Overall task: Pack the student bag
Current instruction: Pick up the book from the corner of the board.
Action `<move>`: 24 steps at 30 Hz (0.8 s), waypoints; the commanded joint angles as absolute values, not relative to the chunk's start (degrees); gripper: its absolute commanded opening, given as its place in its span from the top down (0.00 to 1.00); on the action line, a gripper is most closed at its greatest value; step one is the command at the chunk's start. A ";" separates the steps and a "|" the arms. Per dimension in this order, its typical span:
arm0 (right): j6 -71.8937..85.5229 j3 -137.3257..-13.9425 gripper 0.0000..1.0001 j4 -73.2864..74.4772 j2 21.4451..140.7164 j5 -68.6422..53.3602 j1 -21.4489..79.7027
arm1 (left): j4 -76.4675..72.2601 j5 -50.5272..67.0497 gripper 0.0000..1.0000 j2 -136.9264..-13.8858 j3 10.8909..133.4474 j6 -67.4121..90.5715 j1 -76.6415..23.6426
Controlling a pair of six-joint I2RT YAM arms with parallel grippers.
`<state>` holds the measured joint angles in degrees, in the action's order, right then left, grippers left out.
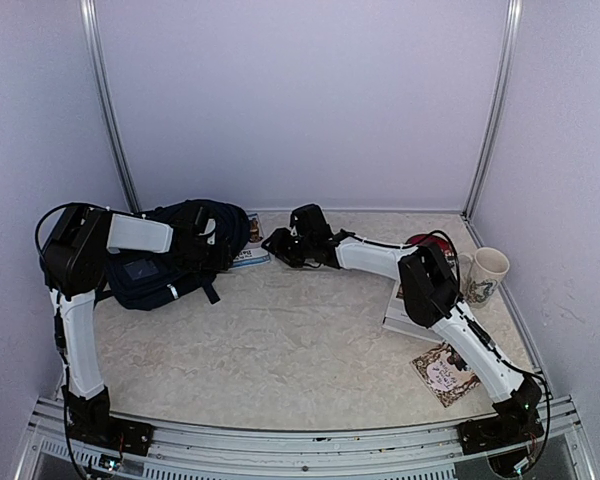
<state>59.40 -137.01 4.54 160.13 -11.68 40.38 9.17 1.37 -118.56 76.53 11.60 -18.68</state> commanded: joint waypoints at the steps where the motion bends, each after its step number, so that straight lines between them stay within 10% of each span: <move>1: 62.95 -137.78 0.48 4.20 163.68 -15.49 41.94 | 12.55 0.44 0.37 -121.63 75.63 11.41 -15.76; 15: 72.33 -140.10 0.57 -12.60 167.30 -21.22 44.26 | 11.61 7.34 0.48 -124.22 76.07 11.96 -15.10; 21: 71.65 -138.74 1.00 -13.19 166.62 -20.06 44.33 | 10.88 7.13 0.48 -122.76 74.97 11.69 -14.88; 24: 67.49 -136.49 1.00 -12.35 163.78 -18.30 44.19 | 9.26 6.94 0.48 -120.15 73.16 11.29 -14.99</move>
<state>71.90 -138.54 -10.61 165.75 -17.74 42.50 8.27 7.55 -119.17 76.82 11.49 -16.14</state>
